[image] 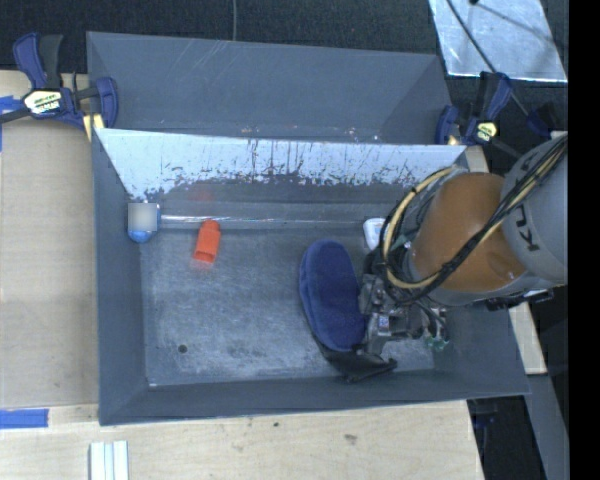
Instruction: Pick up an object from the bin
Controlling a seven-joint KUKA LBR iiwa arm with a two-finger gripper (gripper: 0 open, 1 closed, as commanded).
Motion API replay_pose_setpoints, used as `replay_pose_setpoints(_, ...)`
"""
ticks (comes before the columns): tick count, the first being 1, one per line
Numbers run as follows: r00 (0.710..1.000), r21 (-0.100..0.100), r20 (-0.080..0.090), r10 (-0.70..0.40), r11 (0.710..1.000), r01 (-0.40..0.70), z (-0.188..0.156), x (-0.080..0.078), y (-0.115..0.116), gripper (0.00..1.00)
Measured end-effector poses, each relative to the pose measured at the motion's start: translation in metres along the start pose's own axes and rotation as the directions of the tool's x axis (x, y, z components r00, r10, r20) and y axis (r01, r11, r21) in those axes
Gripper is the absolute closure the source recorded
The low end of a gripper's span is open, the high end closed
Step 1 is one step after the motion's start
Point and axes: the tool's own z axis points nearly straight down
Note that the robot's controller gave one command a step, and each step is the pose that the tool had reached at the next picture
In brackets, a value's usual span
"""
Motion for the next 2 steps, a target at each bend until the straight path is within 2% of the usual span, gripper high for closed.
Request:
replay_pose_setpoints(1,0.999,-0.004,-0.008,-0.034,0.999,0.034,-0.117,0.016,0.035,1.0)
replay_pose_setpoints(2,1.0,-0.002,-0.004,-0.003,1.0,0.003,-0.198,-0.02,0.015,1.0)
